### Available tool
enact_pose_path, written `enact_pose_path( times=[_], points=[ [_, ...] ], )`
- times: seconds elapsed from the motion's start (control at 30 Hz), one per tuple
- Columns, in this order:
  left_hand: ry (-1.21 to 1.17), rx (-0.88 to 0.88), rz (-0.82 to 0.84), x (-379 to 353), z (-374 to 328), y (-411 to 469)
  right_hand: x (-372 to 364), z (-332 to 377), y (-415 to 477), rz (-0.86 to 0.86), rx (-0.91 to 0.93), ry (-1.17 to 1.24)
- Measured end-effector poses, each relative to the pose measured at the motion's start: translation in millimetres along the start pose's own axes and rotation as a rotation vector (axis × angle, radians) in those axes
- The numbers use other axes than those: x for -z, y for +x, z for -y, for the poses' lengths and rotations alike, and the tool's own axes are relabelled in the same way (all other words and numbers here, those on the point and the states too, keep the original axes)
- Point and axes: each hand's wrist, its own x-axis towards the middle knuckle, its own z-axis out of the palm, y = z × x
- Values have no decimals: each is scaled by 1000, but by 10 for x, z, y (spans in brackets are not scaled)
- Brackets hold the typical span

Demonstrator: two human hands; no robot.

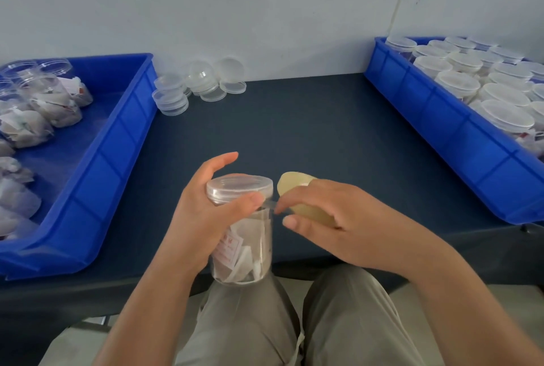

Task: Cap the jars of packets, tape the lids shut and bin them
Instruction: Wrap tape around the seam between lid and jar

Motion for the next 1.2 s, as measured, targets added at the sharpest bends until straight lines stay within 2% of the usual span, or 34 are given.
enact_pose_path(
  times=[0.17, 0.33, 0.47, 0.7, 0.87, 1.07, 1.2],
  points=[
    [84, -83, 66, 13, 3, -10, -47, -14, 92, -22, -41, 3],
    [82, -66, 192, 71, 60, 14, -66, -59, 113, 0, -22, 41],
    [101, -74, 204, 83, 111, 40, -69, -88, 117, -38, -46, 11],
    [-63, -13, 339, 47, 158, 46, -46, -94, 113, -76, -45, 58],
    [-130, -24, 326, 20, 200, 63, -94, -80, 103, -82, -45, 88],
    [-133, -27, 278, -26, 231, 70, -107, -179, 145, -6, -113, 122],
    [-84, -89, 159, -59, 220, 96, -128, -216, 162, -43, -149, 155]
  ],
)
